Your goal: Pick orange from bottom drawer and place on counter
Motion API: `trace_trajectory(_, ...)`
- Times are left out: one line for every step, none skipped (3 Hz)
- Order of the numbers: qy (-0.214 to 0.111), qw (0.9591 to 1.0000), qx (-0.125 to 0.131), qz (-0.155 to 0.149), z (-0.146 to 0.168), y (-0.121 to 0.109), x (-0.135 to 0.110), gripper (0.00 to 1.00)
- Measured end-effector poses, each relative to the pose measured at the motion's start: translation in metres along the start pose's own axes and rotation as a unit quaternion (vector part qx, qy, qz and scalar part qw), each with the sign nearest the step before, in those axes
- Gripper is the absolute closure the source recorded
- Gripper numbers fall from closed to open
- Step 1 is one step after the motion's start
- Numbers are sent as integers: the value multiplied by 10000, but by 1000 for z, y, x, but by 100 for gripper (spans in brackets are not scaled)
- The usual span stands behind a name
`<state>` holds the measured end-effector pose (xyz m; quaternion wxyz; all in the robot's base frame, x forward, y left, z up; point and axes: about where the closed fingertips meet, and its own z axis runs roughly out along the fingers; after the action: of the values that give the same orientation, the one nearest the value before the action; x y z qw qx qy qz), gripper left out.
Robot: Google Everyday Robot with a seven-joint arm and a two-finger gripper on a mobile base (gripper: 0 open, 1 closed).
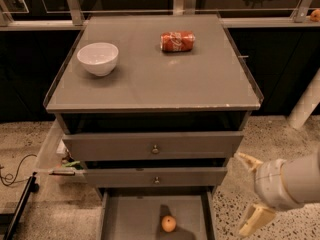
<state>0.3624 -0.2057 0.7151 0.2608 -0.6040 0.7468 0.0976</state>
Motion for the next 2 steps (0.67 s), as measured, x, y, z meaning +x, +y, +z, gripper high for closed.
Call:
trace_trajectory(-81,9997,-31,232,59,18,32,0)
trace_trajectory(-315,9988,195,304,108,21,51,0)
